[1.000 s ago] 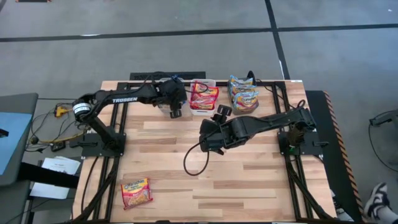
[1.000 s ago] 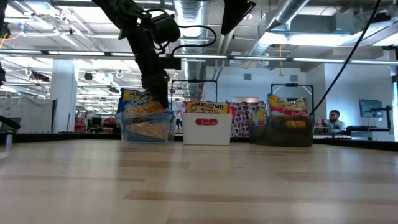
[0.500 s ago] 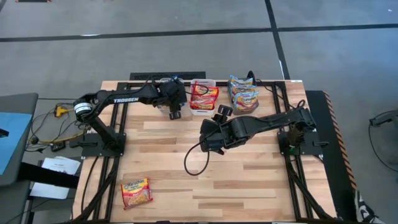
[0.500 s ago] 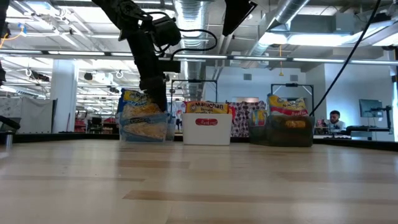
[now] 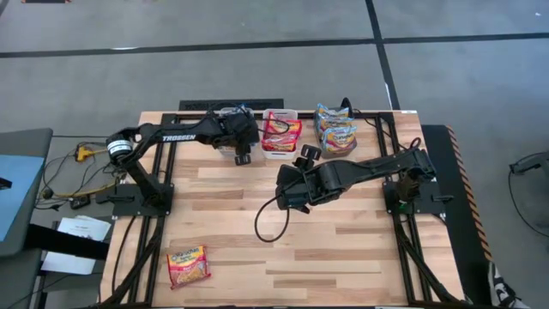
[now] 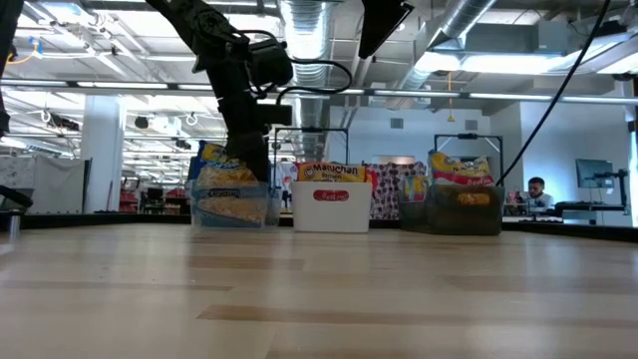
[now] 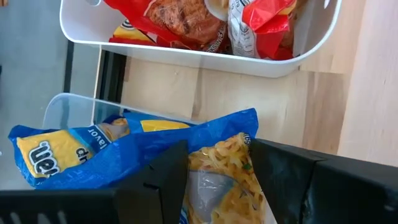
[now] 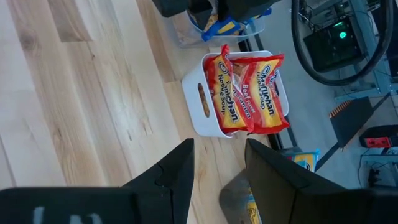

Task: Sort Maruchan noodles
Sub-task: Put the blue noodle pack into the transparent bin, then put the red noodle pack into the white bin

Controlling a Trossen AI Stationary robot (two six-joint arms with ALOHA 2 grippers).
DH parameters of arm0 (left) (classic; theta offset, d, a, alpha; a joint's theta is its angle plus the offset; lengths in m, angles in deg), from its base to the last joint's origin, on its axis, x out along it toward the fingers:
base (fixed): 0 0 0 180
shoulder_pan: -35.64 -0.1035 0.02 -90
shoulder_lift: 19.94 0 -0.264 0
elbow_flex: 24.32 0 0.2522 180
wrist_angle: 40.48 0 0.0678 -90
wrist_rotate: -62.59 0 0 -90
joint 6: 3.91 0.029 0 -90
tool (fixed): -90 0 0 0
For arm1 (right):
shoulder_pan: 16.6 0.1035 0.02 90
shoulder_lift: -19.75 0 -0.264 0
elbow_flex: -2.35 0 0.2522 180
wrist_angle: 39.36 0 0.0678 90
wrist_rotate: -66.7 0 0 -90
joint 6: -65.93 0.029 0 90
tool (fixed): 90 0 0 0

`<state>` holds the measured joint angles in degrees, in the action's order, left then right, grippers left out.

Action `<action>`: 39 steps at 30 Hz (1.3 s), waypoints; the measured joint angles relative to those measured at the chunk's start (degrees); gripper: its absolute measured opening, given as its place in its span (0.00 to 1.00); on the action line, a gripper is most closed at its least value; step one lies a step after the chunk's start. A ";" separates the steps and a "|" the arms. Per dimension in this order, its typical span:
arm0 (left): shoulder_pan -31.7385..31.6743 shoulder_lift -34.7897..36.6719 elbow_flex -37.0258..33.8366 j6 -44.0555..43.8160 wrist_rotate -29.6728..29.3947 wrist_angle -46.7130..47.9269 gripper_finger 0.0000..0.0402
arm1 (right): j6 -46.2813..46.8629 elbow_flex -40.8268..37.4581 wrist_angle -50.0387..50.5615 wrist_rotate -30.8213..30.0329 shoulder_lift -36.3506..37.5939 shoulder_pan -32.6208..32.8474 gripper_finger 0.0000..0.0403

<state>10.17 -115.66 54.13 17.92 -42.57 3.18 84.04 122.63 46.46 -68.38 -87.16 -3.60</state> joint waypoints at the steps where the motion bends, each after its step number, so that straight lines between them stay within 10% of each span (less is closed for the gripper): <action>1: 0.07 0.00 0.00 0.18 0.01 0.02 0.40 | -0.02 0.01 -0.02 0.00 0.00 -0.02 0.41; 22: 1.97 1.56 10.15 -6.04 1.40 18.06 0.40 | 0.58 0.02 0.72 0.02 0.00 0.04 0.41; 39: 13.87 33.41 -3.02 -25.55 7.16 19.17 0.40 | 13.87 0.00 13.20 0.51 -0.02 2.84 0.41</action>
<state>24.03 -82.26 51.11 -7.63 -35.41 22.34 97.91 122.63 59.66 -67.87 -87.18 -0.76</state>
